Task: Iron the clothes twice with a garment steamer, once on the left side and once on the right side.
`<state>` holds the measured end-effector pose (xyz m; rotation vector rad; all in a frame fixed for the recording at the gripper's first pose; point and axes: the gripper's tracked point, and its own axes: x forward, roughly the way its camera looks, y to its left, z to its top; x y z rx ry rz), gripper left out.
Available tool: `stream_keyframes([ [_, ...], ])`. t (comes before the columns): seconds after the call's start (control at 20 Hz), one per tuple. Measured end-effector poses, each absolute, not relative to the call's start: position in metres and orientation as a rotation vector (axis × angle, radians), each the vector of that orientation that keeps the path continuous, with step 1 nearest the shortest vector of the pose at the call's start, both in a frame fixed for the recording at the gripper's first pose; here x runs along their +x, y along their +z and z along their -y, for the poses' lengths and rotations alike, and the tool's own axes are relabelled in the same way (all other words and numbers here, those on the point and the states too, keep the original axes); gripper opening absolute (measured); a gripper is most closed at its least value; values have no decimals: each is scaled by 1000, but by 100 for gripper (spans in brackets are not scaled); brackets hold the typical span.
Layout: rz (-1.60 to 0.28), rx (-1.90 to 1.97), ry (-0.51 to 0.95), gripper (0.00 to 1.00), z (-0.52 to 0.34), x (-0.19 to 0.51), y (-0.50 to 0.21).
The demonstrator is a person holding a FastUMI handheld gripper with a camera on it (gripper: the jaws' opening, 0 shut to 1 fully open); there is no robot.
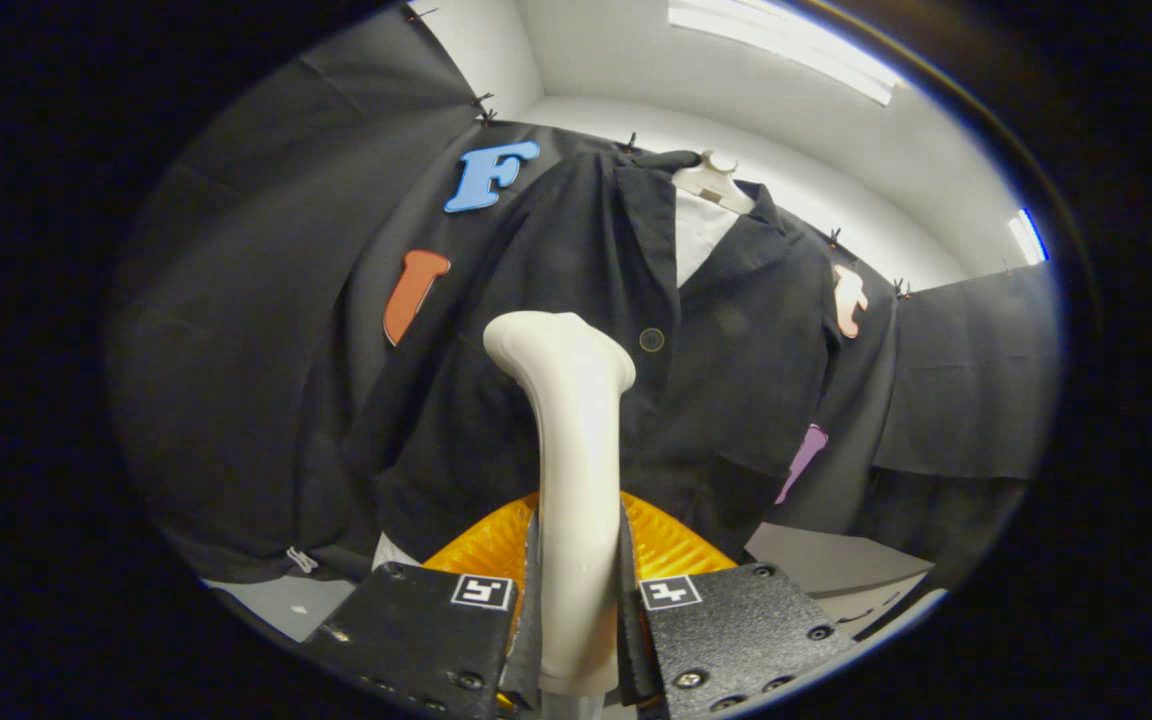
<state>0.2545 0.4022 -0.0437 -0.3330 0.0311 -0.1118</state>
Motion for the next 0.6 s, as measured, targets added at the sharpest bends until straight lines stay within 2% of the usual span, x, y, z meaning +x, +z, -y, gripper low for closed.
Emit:
stream_keyframes([
  [0.6, -163, -372, -102, 33, -397, 220, -125],
])
